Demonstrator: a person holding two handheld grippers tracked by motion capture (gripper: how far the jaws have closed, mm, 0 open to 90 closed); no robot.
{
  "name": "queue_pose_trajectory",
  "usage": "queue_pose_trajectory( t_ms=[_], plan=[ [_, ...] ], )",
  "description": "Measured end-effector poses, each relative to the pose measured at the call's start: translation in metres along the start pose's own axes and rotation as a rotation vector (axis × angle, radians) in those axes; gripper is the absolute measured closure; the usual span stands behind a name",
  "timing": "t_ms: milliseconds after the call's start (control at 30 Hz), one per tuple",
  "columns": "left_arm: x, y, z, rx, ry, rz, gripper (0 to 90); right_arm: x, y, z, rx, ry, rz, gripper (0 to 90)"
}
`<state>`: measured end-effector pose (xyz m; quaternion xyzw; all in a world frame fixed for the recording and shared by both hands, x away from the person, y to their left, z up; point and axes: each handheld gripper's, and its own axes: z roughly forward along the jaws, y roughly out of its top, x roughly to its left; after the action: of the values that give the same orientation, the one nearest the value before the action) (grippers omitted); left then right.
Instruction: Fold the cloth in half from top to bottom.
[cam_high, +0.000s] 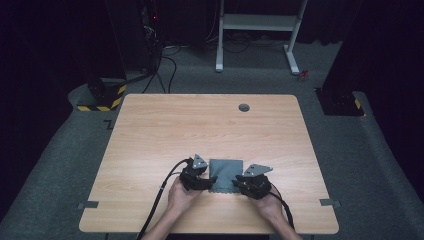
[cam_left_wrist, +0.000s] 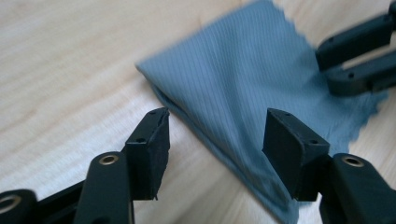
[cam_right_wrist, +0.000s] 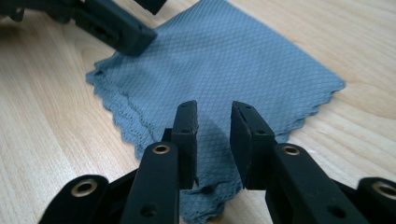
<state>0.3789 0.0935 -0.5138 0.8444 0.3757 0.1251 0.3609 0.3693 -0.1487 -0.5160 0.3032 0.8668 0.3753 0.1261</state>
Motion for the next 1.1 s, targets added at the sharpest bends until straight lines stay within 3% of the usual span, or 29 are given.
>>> queue_pose_trajectory(
  t_ms=[233,300,433,567,600,633,767,867,900,967,1000,1100],
  plan=[
    [0.004,-0.022,-0.021,0.036,0.042,0.021,41.0,0.002,-0.007,-0.005,0.015,-0.003,-0.035,72.3],
    [0.006,-0.023,-0.025,0.018,0.025,0.008,40.0,0.004,-0.008,-0.005,0.020,-0.006,-0.040,72.3],
    [0.009,-0.010,-0.028,-0.071,-0.006,-0.027,40.8,0.002,-0.004,-0.005,0.023,0.001,-0.044,72.5],
    [0.010,0.010,-0.010,-0.101,0.001,-0.021,42.6,-0.007,0.007,-0.005,-0.017,-0.008,-0.005,75.1],
    [0.010,0.019,0.002,-0.099,0.005,-0.020,43.5,-0.014,0.015,-0.001,-0.027,-0.015,0.031,77.3],
    [0.010,0.019,0.002,-0.099,0.005,-0.020,43.9,-0.014,0.015,-0.001,-0.027,-0.015,0.031,77.3],
    [0.012,0.029,0.020,-0.071,0.032,0.002,44.5,-0.029,0.029,0.016,-0.036,0.006,0.106,81.9],
    [0.015,0.027,0.028,-0.019,0.070,0.010,44.6,-0.029,0.033,0.023,-0.022,0.013,0.106,82.1],
    [0.018,0.025,0.028,-0.009,0.076,0.016,44.3,-0.031,0.033,0.026,-0.008,0.016,0.110,82.1],
    [0.022,0.022,0.025,-0.006,0.078,-0.011,42.9,-0.037,0.031,0.032,0.024,0.010,0.126,82.7],
    [0.024,0.022,0.022,0.001,0.089,-0.006,42.9,-0.040,0.029,0.032,0.020,0.023,0.146,82.5],
    [0.029,0.019,0.016,0.014,0.100,0.001,42.9,-0.048,0.025,0.023,0.036,-0.011,0.160,80.6]
  ],
)
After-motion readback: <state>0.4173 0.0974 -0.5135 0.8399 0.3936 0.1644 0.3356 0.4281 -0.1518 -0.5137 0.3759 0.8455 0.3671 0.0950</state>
